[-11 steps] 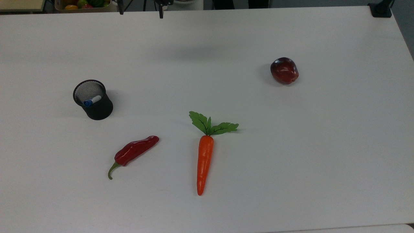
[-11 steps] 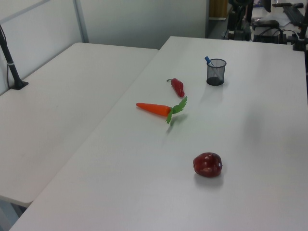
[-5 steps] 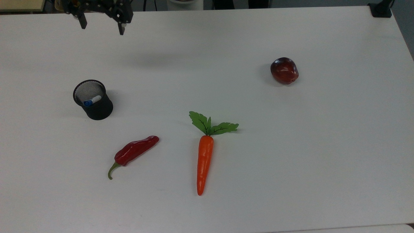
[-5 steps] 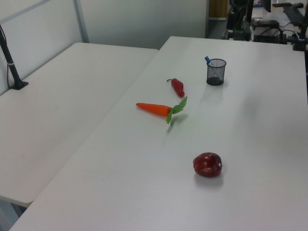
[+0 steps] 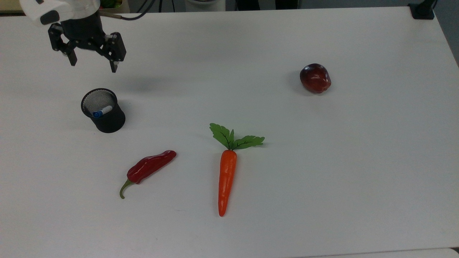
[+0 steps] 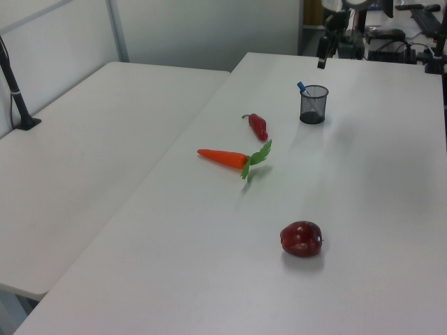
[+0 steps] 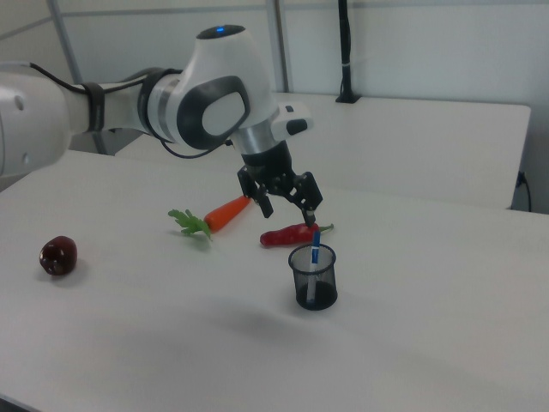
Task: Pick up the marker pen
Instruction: 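Move the open gripper over the black mesh pen cup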
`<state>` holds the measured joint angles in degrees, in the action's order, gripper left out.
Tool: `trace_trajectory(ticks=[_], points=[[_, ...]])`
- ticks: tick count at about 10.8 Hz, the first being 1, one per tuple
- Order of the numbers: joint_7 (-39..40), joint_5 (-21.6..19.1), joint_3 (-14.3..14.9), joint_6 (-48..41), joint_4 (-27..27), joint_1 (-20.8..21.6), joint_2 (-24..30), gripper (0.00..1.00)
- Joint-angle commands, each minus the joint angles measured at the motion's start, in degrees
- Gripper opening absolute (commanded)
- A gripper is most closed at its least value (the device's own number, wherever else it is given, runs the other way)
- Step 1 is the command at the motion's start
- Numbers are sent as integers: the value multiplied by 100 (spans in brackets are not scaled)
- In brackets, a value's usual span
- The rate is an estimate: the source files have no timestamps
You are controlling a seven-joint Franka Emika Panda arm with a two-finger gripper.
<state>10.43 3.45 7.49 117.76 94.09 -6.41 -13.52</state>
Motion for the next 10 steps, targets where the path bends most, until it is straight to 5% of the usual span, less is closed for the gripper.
trace_trajectory(ticks=[1,5,10], points=[[564,-99,16,641,39,-18,-343,100],[575,-125,7,1555,39,-36,-827,94],[565,-380,-28,2014,48,-27,-1048,47]])
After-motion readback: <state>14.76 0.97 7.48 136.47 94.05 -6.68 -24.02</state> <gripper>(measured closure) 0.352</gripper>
